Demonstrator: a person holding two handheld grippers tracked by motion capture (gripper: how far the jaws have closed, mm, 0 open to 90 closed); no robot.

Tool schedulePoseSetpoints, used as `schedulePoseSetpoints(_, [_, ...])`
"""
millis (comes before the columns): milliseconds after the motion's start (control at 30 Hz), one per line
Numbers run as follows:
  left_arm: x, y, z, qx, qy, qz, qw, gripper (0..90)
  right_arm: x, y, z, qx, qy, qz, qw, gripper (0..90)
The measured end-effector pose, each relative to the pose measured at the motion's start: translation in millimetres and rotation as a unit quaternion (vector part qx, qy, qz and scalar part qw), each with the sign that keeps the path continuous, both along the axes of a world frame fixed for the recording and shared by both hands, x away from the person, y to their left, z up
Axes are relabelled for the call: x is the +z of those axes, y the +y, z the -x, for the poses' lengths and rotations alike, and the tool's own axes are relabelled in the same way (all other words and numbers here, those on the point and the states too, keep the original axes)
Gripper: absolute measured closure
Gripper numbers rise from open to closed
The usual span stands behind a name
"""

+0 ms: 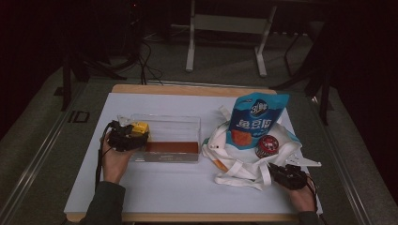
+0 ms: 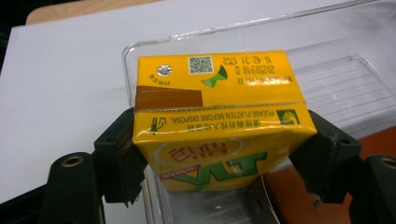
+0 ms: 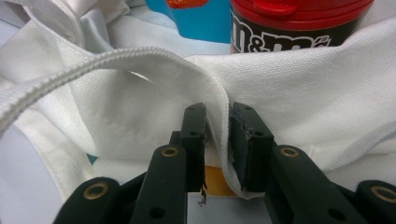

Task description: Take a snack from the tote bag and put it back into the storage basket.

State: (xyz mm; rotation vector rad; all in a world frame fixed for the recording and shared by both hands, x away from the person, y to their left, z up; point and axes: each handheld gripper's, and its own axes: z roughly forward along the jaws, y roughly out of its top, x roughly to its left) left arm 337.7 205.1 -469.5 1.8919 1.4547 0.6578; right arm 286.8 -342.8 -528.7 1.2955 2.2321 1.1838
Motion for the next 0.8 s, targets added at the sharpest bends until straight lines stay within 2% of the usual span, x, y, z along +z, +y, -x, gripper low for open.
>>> schedulePoseSetpoints(267, [1.8, 2.5, 4.8, -0.008, 0.001, -0.006, 1.0, 24.7, -0.1, 0.1, 0.1, 0.0, 0.0, 0.0, 1.0, 74.9])
schedulePoseSetpoints(400, [5.0, 3.3, 8.1, -0.011, -0.008, -0.014, 0.9998, 22.0, -0.2, -0.2, 0.0, 0.0, 0.0, -0.001, 1.0, 74.8])
schedulePoseSetpoints(500, [7.4, 5.7, 7.2, -0.008, -0.008, -0.014, 0.9998, 17.5, -0.3, -0.2, 0.0, 0.0, 0.0, -0.003, 1.0, 74.8])
schedulePoseSetpoints(600, [9.7, 6.9, 8.0, -0.012, -0.015, -0.009, 0.9998, 16.2, -0.5, -0.4, 0.1, 0.0, 0.0, -0.003, 1.0, 74.7])
schedulePoseSetpoints(733, [14.4, 2.8, 10.5, -0.019, -0.026, -0.024, 0.9992, 15.3, -0.6, -0.9, 0.0, 0.0, 0.001, -0.005, 1.0, 74.5])
schedulePoseSetpoints(800, [17.1, 2.0, 11.0, -0.023, -0.032, -0.021, 0.999, 15.2, -0.8, -1.4, -0.2, 0.0, 0.001, -0.006, 1.0, 74.3])
